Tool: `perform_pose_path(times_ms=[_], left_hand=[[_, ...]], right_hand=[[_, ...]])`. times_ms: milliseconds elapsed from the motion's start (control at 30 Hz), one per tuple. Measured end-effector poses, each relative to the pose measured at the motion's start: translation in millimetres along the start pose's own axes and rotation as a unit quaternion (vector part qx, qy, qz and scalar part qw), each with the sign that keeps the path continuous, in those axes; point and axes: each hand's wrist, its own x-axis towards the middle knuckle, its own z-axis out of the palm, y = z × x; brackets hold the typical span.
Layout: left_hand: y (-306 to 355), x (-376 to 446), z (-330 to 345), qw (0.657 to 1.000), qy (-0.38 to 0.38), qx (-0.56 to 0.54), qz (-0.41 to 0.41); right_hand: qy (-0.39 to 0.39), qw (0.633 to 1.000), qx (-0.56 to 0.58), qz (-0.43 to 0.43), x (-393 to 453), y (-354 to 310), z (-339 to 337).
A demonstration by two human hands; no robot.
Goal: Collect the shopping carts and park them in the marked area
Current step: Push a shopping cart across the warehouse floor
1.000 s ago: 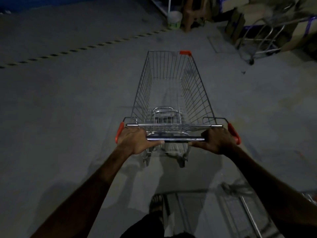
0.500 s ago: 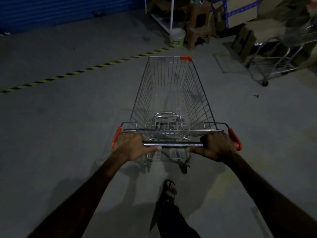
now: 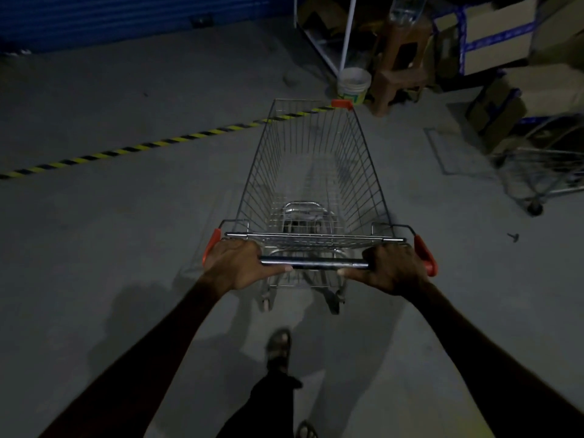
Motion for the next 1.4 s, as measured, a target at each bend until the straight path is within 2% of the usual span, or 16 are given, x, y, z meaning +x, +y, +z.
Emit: perform_pose_path(times_ms=[233, 400, 633, 767, 1033, 1200, 1400], left_hand=[[-36, 184, -63, 0.999, 0.033, 0.001, 0.020], [-62, 316, -107, 1.000, 0.013, -0.013, 0.007], [-88, 480, -166, 1.000, -0.006, -0.011, 0.008], [-98, 572, -189, 1.000, -0.010, -0.002, -0.019], [-120, 757, -255, 0.997, -0.013, -0.015, -0.079], [-142, 876, -283, 0.993, -0.008, -0.019, -0.114], [-160, 1007, -322, 0.993, 0.053, 0.000, -0.107]], right_hand=[[0.017, 1.000, 0.002, -0.004, 193, 56, -8], [-0.007, 1.000, 0.025, 0.004, 325, 95, -18], [0.007, 1.000, 0.007, 0.006, 497, 150, -24], [0.039, 0.999, 0.004, -0.019, 594, 190, -21], [0.027, 0.997, 0.052, -0.044, 810, 257, -42], [-0.006, 0.998, 0.039, -0.049, 935, 290, -69], [-0.010, 0.997, 0.061, -0.051, 1079, 336, -78]])
